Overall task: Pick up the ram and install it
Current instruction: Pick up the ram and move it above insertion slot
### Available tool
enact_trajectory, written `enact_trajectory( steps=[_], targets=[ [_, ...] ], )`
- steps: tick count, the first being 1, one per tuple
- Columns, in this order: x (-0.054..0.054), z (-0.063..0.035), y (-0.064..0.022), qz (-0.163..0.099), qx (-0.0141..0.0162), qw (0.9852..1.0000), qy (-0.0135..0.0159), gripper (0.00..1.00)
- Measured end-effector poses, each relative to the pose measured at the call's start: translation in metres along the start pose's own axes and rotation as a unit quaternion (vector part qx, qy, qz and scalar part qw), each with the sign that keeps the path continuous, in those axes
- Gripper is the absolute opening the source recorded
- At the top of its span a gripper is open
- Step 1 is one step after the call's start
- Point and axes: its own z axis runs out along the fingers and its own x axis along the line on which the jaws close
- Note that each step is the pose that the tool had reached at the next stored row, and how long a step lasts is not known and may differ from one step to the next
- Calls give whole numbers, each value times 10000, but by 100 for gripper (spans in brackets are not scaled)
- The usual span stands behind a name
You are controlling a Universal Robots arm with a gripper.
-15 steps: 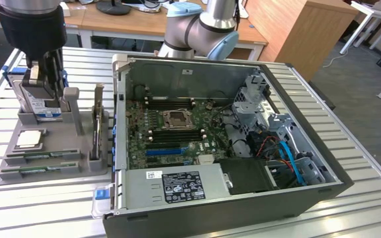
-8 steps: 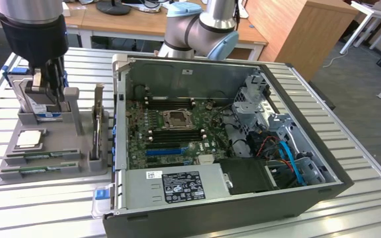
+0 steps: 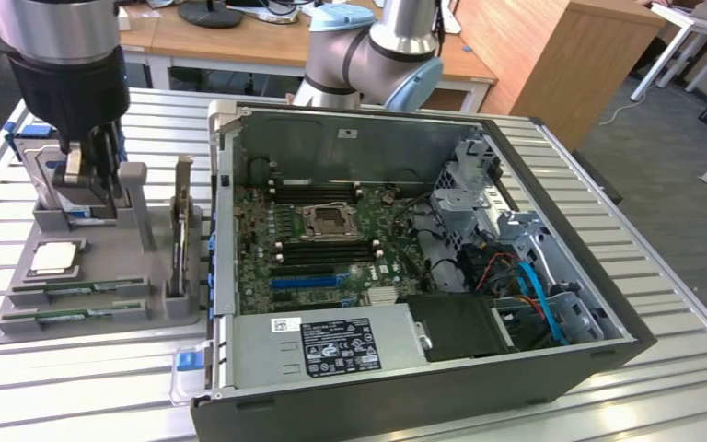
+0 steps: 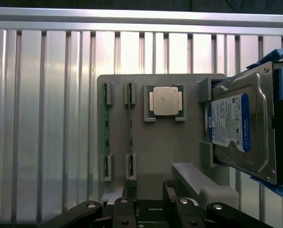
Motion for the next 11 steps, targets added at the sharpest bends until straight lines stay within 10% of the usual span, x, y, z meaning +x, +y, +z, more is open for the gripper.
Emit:
enact_trajectory(
  steps=[11],
  targets=[
    [4, 199, -6, -4, 0, 10000, 1, 36]
  ],
)
